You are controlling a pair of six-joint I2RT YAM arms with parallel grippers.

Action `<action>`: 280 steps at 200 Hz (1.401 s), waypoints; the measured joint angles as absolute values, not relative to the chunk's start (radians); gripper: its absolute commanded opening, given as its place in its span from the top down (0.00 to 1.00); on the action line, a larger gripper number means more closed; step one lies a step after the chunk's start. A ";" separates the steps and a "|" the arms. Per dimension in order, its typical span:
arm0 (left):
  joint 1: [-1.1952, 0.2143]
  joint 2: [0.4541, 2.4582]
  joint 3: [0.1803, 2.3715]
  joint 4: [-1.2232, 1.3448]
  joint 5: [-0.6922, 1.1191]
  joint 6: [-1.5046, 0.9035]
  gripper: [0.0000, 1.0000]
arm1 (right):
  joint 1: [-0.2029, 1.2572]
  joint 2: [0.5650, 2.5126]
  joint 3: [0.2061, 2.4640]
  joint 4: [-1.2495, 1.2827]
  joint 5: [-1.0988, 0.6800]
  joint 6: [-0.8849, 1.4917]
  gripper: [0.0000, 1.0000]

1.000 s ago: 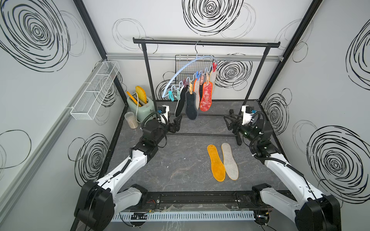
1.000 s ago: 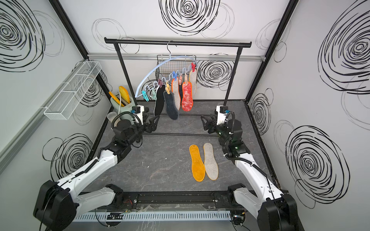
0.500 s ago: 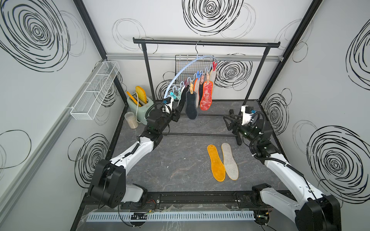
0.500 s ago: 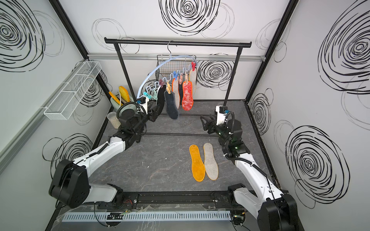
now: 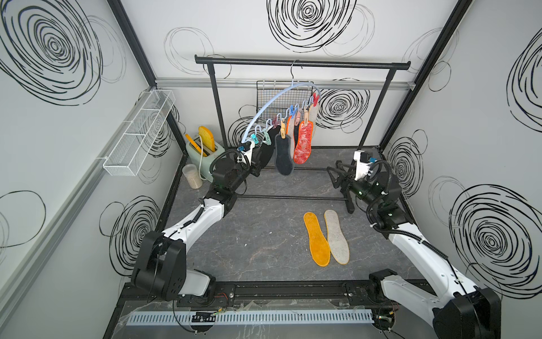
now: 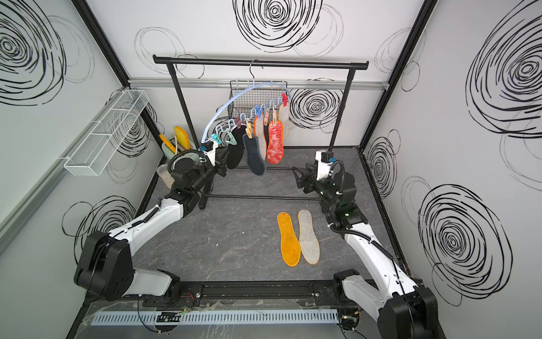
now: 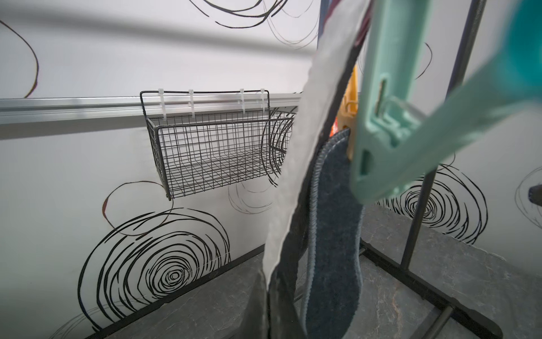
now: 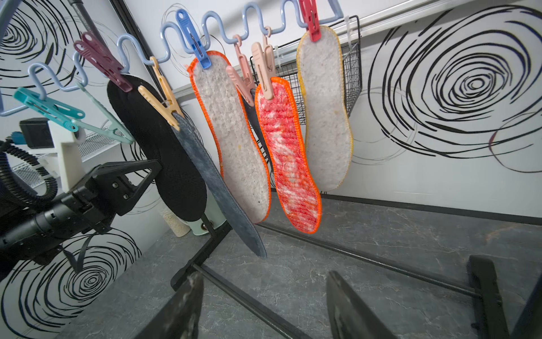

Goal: Take the shoe insoles off the hanger
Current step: Open the clamp at the hanger.

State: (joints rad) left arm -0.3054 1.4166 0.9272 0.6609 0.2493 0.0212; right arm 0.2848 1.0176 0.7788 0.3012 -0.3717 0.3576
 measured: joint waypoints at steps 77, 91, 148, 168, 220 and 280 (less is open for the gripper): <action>-0.305 1.417 0.927 0.661 0.250 0.039 1.00 | 0.441 1.192 1.176 0.210 -0.431 0.324 0.38; -0.304 1.417 0.927 0.661 0.250 0.041 1.00 | 0.479 1.242 1.261 0.212 -0.457 0.290 0.38; -0.294 1.417 0.927 0.656 0.250 0.062 1.00 | 0.501 1.444 1.551 0.126 -0.730 -0.193 0.46; -0.287 1.417 0.930 0.644 0.254 0.076 1.00 | 0.484 1.508 1.649 0.064 -0.816 -0.395 0.56; -0.255 1.417 0.970 0.585 0.275 0.133 1.00 | 0.447 1.687 1.877 -0.055 -0.931 -0.683 0.46; -0.218 1.417 0.992 0.548 0.308 0.203 1.00 | 0.450 1.879 2.125 -0.112 -0.987 -0.741 0.44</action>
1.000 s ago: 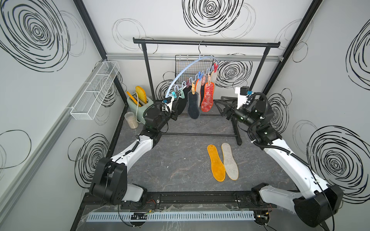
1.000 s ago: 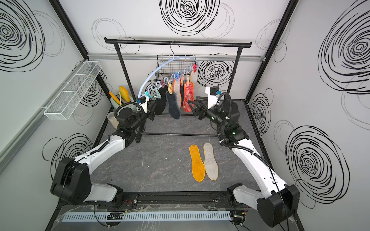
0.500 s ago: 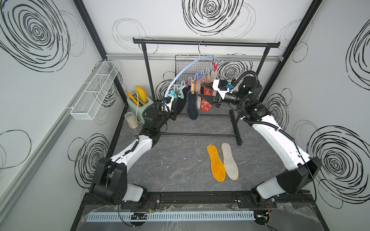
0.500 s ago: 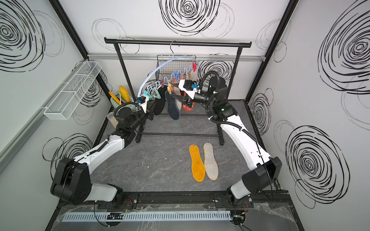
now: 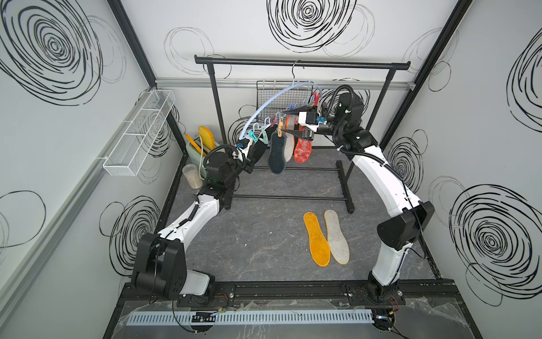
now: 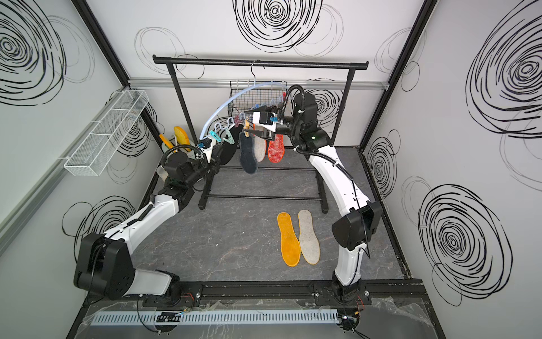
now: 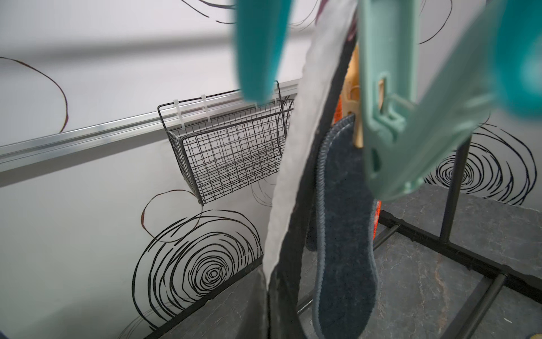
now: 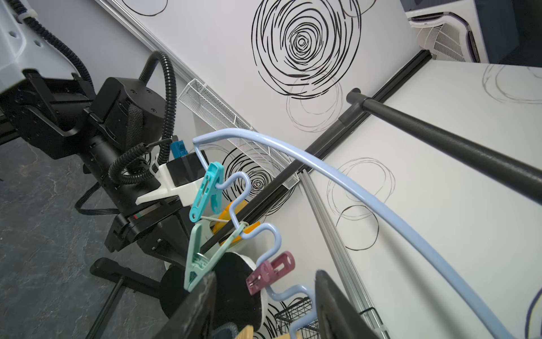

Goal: Take the shoe insoles off the hanger
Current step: Open the clamp at the hanger.

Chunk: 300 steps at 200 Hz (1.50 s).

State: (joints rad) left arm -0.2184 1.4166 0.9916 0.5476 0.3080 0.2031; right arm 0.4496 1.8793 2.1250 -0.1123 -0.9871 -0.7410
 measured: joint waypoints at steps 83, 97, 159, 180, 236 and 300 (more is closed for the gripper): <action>-0.193 1.419 0.999 0.545 0.328 0.269 1.00 | 0.517 1.972 2.244 -0.113 -0.965 -0.733 0.44; -0.193 1.419 1.000 0.545 0.329 0.279 1.00 | 0.527 1.995 2.265 -0.113 -0.957 -0.733 0.44; -0.186 1.419 1.002 0.541 0.339 0.306 1.00 | 0.518 2.023 2.282 -0.113 -0.950 -0.723 0.48; -0.184 1.419 1.003 0.540 0.340 0.311 1.00 | 0.511 2.023 2.282 -0.113 -0.950 -0.722 0.49; -0.173 1.419 1.005 0.539 0.351 0.320 1.00 | 0.506 2.023 2.282 -0.110 -0.949 -0.722 0.50; -0.171 1.418 1.005 0.535 0.362 0.331 1.00 | 0.509 2.051 2.282 -0.096 -0.941 -0.722 0.54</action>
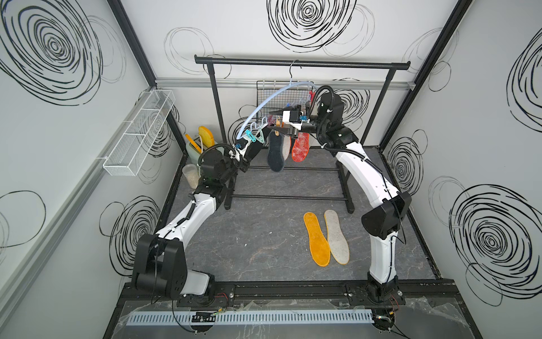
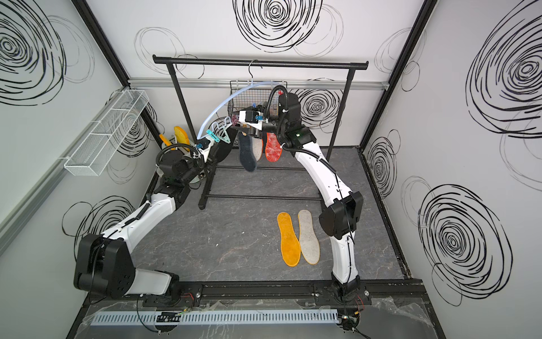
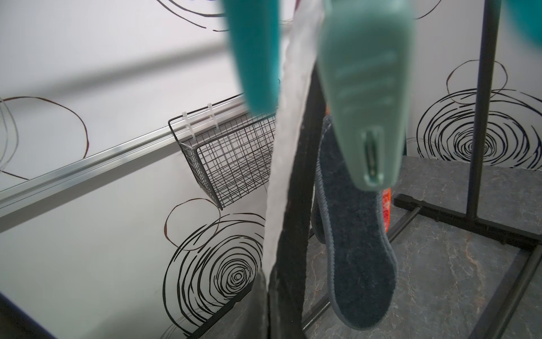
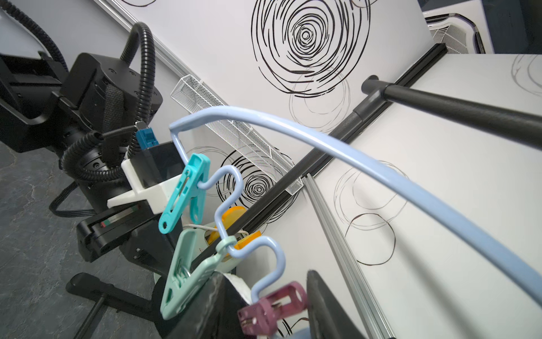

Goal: Take the shoe insoles off the hanger
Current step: Open the clamp at the hanger.

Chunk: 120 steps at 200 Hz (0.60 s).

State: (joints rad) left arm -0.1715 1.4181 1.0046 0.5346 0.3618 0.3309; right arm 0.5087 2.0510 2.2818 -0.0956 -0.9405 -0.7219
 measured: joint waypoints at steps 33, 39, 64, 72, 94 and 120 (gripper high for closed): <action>-0.170 1.417 1.005 0.525 0.365 0.334 1.00 | 0.509 2.056 2.282 -0.096 -0.939 -0.723 0.58; -0.169 1.415 1.005 0.524 0.365 0.334 1.00 | 0.509 2.056 2.282 -0.096 -0.939 -0.724 0.58; -0.169 1.415 1.005 0.524 0.365 0.334 1.00 | 0.509 2.056 2.282 -0.095 -0.942 -0.727 0.64; -0.168 1.415 1.005 0.524 0.365 0.334 1.00 | 0.508 2.056 2.282 -0.094 -0.944 -0.725 0.66; -0.168 1.415 1.005 0.524 0.364 0.335 1.00 | 0.507 2.056 2.282 -0.091 -0.950 -0.720 0.70; -0.167 1.414 1.005 0.524 0.364 0.335 1.00 | 0.508 2.056 2.282 -0.089 -0.964 -0.713 0.76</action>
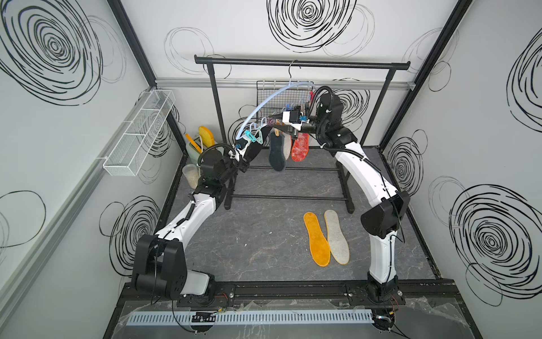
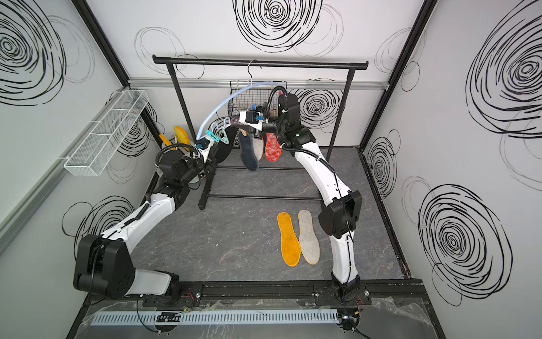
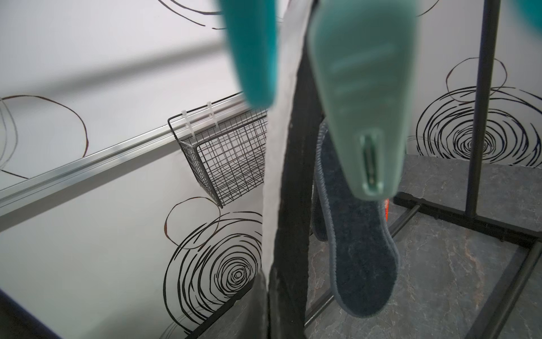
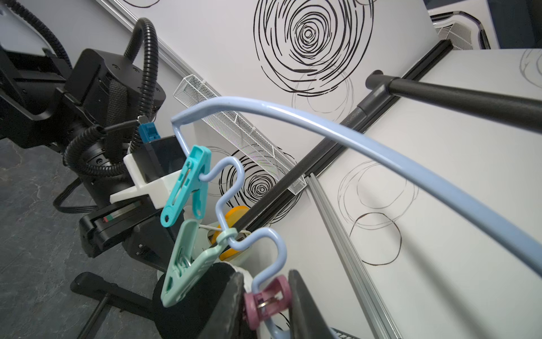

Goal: Take the shoe insoles off the hanger
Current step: Open the clamp at the hanger, then place the insole at the center of the board.

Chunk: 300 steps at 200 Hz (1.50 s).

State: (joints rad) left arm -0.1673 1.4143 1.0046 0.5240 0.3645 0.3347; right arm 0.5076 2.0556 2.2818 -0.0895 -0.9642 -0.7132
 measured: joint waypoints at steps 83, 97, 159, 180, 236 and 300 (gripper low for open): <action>-0.169 1.409 0.997 0.469 0.347 0.313 1.00 | 0.507 2.056 2.282 -0.080 -0.977 -0.706 0.77; -0.179 1.393 0.965 0.461 0.330 0.281 1.00 | 0.508 2.056 2.281 -0.080 -0.977 -0.703 0.58; -0.224 1.296 0.751 0.404 0.241 0.014 1.00 | 0.518 2.042 2.249 -0.070 -0.951 -0.702 0.17; -0.226 1.266 0.715 0.380 0.237 -0.086 1.00 | 0.521 2.013 2.213 -0.071 -0.938 -0.700 0.14; -0.367 1.134 0.515 0.384 0.313 -0.340 1.00 | 0.514 1.771 1.969 -0.026 -0.907 -0.683 0.08; -0.414 1.240 0.416 0.398 0.467 -0.645 1.00 | 0.431 1.319 1.401 0.290 -0.834 -0.505 0.06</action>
State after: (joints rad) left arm -0.4141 1.2400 0.4160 0.3977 0.4675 -0.6449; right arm 0.4313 1.3186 1.4010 0.2901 -0.8341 -0.5045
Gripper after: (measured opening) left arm 0.071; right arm 0.936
